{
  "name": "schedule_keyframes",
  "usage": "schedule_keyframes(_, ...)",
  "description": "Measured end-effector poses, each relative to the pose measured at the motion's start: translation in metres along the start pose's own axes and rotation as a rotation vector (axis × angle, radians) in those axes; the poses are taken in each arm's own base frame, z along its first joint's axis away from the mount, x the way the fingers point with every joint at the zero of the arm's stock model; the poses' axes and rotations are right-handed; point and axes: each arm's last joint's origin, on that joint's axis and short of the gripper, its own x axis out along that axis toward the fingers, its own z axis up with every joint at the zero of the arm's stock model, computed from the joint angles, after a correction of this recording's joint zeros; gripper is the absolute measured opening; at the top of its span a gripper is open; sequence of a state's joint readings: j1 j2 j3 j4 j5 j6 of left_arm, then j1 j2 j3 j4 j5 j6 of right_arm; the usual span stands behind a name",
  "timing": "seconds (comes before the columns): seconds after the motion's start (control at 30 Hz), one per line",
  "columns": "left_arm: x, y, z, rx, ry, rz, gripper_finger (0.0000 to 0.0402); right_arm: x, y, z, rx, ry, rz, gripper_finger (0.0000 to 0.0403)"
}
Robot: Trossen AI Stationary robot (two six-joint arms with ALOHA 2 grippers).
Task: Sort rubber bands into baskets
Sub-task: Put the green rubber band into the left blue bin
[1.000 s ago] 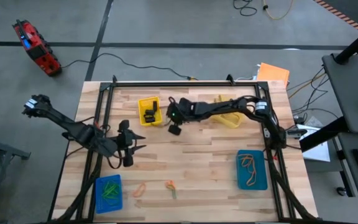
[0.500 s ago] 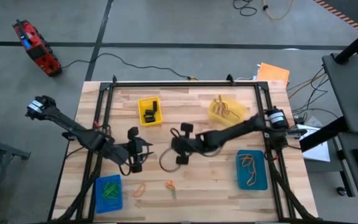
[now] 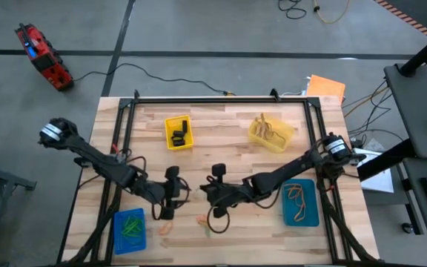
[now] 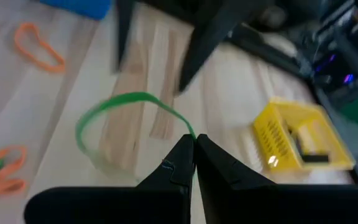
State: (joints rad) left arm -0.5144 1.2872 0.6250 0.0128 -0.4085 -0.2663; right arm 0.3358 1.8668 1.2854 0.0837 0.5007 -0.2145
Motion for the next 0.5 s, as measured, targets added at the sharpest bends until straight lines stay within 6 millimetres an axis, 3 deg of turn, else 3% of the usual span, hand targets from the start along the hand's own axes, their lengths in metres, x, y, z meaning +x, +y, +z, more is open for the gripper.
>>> schedule_keyframes(0.5, 0.020, -0.011, 0.002, -0.045, -0.083, -0.063, 0.0187, -0.010, 0.013, 0.016, -0.061, -0.061, 0.025, 0.0009)
